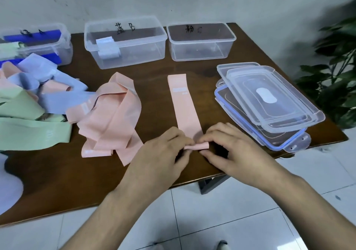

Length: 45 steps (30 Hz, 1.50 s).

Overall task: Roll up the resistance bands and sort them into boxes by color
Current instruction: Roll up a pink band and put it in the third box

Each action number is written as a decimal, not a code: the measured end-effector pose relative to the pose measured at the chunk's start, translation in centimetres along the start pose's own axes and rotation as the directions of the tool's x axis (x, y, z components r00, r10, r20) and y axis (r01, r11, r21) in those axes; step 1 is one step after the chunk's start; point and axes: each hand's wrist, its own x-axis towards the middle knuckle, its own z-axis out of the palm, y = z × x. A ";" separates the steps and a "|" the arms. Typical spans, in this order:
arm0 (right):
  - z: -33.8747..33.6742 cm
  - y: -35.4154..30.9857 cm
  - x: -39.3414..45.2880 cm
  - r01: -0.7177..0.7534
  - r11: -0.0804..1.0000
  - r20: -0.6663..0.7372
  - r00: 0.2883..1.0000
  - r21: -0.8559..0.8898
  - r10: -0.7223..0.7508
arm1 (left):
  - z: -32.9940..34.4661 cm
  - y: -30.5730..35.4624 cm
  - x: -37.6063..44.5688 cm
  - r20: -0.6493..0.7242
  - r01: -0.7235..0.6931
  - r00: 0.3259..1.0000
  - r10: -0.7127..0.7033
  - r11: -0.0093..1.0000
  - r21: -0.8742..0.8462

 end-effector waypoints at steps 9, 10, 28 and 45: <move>-0.2 0.5 0.7 0.103 0.994 0.015 0.995 -0.038 -0.102 | -0.2 0.1 0.0 0.004 0.049 0.999 -0.049 0.998 0.025; -0.2 0.6 0.7 0.112 0.993 0.013 0.994 -0.031 -0.111 | -0.1 0.1 0.0 0.006 0.056 0.998 -0.056 0.998 0.032; 0.1 1.9 2.2 0.066 0.994 0.023 0.997 0.091 -0.068 | -0.1 -1.1 1.1 -0.021 -0.032 0.999 0.035 0.992 0.119; 0.5 2.7 2.7 0.146 0.987 -0.038 0.989 0.069 -0.144 | 0.4 -1.4 0.9 -0.126 -0.001 0.992 0.001 1.000 0.005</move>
